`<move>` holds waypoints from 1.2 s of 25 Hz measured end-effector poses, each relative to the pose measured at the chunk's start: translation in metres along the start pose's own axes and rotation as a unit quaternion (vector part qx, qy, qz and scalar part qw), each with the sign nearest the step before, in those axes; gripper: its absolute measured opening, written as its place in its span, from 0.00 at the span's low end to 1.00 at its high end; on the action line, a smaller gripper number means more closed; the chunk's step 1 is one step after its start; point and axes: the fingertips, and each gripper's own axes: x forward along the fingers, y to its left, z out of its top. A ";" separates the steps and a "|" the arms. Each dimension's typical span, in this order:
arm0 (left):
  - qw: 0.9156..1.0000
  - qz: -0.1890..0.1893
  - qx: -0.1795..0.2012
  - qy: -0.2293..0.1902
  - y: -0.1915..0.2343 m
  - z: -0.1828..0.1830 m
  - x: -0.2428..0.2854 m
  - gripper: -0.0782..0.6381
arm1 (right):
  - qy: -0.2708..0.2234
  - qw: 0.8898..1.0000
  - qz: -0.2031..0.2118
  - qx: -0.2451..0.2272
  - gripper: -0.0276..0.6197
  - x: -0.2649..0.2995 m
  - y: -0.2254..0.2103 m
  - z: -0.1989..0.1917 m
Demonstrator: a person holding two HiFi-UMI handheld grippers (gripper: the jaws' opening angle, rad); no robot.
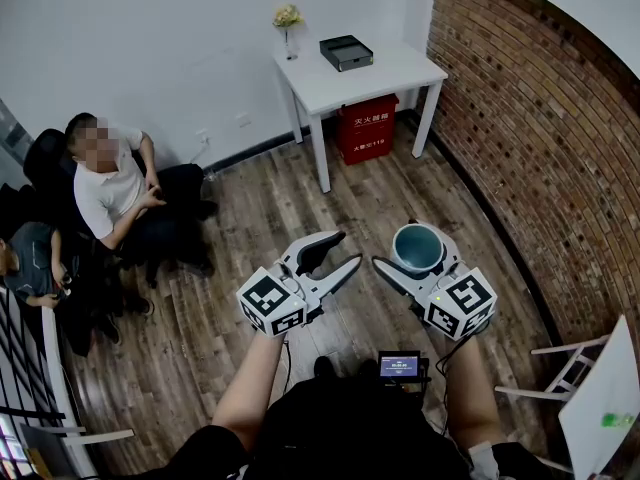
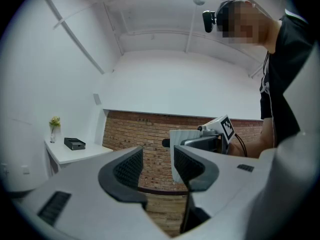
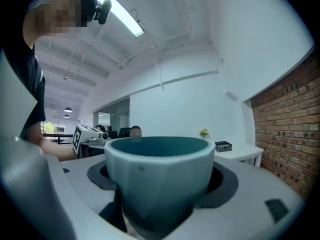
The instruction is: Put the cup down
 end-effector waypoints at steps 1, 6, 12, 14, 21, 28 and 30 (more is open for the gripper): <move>1.000 -0.001 0.000 0.000 -0.001 -0.001 0.001 0.37 | 0.000 1.000 -0.001 0.000 0.69 -0.001 -0.001 -0.001; 1.000 -0.004 0.002 0.003 -0.006 -0.002 0.009 0.37 | 0.002 1.000 0.001 0.000 0.69 -0.007 -0.005 -0.002; 1.000 -0.001 0.001 0.008 -0.009 -0.005 0.021 0.37 | 0.003 1.000 0.002 0.000 0.69 -0.013 -0.016 -0.004; 1.000 0.002 0.004 0.007 -0.010 -0.004 0.027 0.37 | 0.004 1.000 0.002 -0.001 0.69 -0.016 -0.021 -0.004; 1.000 0.018 0.010 0.005 -0.012 -0.004 0.053 0.37 | 0.005 1.000 0.007 -0.005 0.69 -0.026 -0.044 -0.006; 0.999 0.028 0.012 0.009 -0.017 -0.009 0.077 0.37 | 0.002 1.000 0.014 -0.001 0.69 -0.038 -0.067 -0.010; 0.999 0.029 0.011 0.010 -0.016 -0.011 0.081 0.37 | 0.002 1.000 0.013 0.004 0.69 -0.039 -0.073 -0.012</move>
